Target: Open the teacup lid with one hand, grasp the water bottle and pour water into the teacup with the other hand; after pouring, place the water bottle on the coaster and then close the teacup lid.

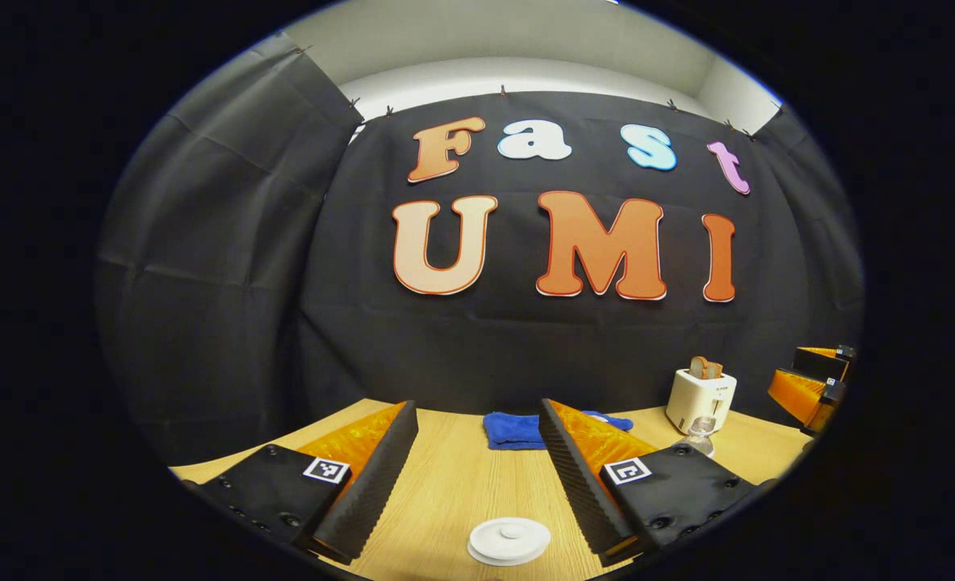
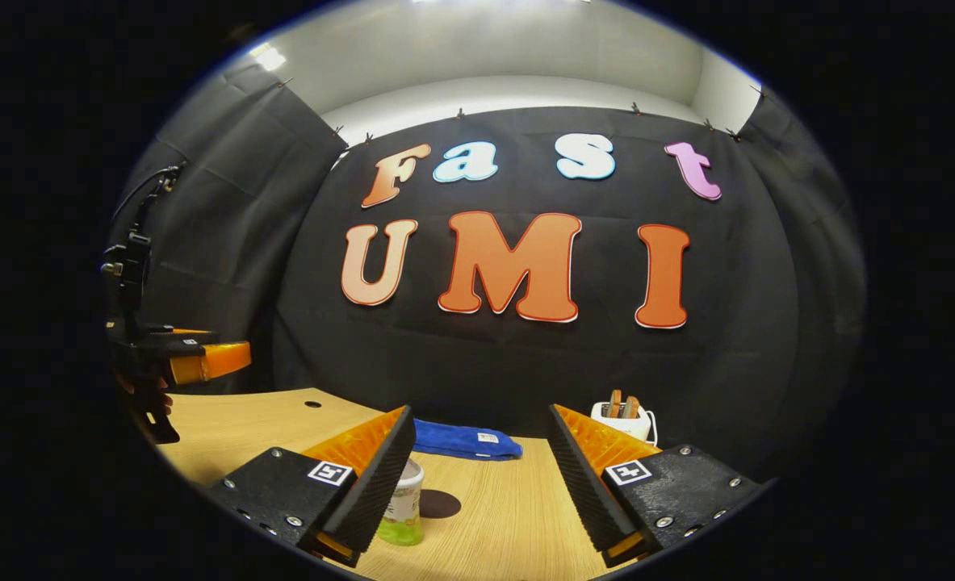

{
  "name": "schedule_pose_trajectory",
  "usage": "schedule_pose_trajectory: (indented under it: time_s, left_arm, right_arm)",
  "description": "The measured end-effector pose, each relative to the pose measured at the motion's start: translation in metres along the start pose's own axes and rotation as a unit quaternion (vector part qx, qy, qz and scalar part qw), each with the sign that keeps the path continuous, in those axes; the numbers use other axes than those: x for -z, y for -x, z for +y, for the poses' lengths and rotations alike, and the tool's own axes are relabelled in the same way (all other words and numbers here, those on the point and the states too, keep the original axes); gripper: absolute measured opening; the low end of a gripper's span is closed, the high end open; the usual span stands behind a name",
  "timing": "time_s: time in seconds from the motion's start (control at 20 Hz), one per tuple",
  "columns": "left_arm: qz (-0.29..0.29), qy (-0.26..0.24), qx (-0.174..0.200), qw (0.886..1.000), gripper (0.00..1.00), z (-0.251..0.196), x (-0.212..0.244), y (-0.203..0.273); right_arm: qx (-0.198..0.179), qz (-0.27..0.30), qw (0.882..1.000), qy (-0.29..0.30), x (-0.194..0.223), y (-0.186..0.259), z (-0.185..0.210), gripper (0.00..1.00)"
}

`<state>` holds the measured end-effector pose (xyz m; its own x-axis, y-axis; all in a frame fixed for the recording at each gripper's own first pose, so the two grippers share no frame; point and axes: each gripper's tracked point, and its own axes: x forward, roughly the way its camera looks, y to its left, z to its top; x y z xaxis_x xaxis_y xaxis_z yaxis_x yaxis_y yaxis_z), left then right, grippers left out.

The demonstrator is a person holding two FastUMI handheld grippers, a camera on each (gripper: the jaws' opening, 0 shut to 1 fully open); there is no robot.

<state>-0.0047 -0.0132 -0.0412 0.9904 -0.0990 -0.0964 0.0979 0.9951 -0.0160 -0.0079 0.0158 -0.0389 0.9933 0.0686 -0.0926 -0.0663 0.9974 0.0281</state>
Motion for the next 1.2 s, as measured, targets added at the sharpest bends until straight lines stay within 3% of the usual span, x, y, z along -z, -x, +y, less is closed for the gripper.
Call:
schedule_pose_trajectory:
  time_s: [0.6, 1.05, 1.2]
  left_arm:
    - [0.069, -0.014, 0.058, 0.996, 0.99, -0.027, 0.074, 0.001]
    - [0.138, -0.034, 0.095, 0.985, 0.97, -0.045, 0.144, -0.002]
    - [0.161, -0.045, 0.092, 0.982, 0.89, -0.043, 0.165, -0.006]
  right_arm:
    - [-0.109, 0.039, 0.993, -0.021, 0.044, 0.009, 0.063, 0.98]
    - [-0.117, 0.097, 0.988, -0.021, 0.095, -0.006, 0.076, 0.98]
    - [-0.116, 0.105, 0.988, -0.018, 0.104, -0.008, 0.077, 0.98]
